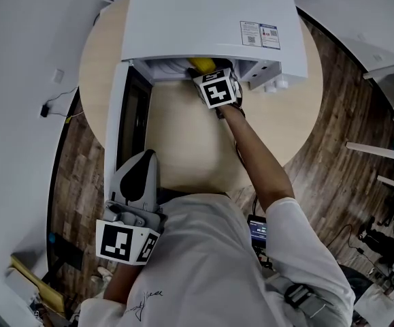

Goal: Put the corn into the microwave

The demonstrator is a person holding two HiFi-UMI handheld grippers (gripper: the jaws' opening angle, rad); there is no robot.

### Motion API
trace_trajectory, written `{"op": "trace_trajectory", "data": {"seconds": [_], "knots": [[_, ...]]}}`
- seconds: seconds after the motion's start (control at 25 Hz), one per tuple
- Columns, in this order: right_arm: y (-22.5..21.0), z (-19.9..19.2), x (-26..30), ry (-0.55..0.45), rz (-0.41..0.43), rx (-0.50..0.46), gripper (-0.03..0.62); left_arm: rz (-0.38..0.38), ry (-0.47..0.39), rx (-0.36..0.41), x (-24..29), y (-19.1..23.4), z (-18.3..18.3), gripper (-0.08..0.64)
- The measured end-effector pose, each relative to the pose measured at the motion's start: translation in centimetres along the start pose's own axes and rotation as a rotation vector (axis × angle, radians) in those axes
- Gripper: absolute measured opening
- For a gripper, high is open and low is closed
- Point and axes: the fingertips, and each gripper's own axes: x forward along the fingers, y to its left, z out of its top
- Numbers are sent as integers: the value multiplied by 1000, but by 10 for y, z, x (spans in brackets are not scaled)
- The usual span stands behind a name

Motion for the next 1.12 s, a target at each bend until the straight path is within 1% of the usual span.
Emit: {"op": "trace_trajectory", "data": {"seconds": [0.16, 0.32, 0.4, 0.52, 0.84, 1.12], "knots": [[-2, 0, -6, -7, -5, 13, 347, -5, -4, -1, -2, -4, -2, -11], [-1, 0, -12, -21, 1, 25, 316, -18, -5, 0, -3, -10, -4, -11], [0, 3, -17, -27, 1, 35, 313, -22, -7, 1, -4, -13, -3, -11], [1, 5, -23, -32, -4, 26, 296, -31, -15, 2, -5, -17, 0, -11], [1, 16, -45, -75, 11, 52, 284, -60, -30, 15, -6, -30, 4, -11], [1, 19, -70, -109, 23, 63, 236, -85, -34, 20, -8, -41, 0, -11]]}}
